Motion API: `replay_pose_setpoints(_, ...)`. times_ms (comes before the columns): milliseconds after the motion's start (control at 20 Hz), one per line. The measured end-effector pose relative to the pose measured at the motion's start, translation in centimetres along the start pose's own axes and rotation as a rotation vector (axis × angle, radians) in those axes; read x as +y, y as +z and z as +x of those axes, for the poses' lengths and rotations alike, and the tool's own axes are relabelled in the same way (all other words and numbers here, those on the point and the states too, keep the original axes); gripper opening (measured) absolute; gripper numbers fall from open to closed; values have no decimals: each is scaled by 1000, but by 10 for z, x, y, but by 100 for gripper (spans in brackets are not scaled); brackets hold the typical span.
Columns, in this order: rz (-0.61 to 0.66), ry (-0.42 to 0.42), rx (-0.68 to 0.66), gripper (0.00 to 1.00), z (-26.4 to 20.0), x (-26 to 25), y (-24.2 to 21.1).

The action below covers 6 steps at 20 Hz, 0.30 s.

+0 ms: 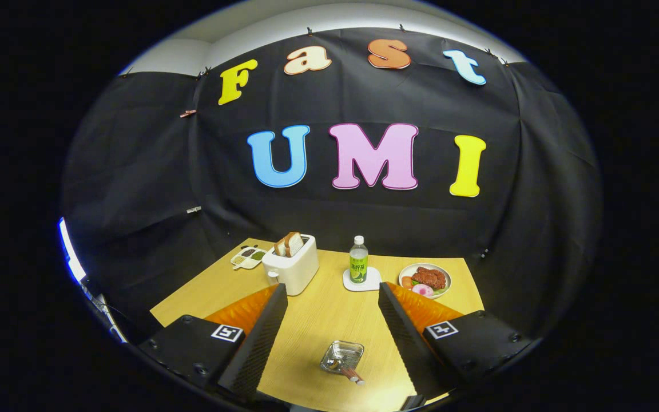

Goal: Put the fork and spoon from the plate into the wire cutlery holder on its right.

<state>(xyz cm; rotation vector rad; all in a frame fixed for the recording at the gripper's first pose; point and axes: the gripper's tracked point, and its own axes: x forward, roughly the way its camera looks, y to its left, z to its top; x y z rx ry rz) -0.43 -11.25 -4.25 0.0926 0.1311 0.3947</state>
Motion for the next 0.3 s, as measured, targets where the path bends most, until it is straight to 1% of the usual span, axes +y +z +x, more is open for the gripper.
replay_pose_setpoints(300, -2, 19, -8, 100, -3, -4, -2)
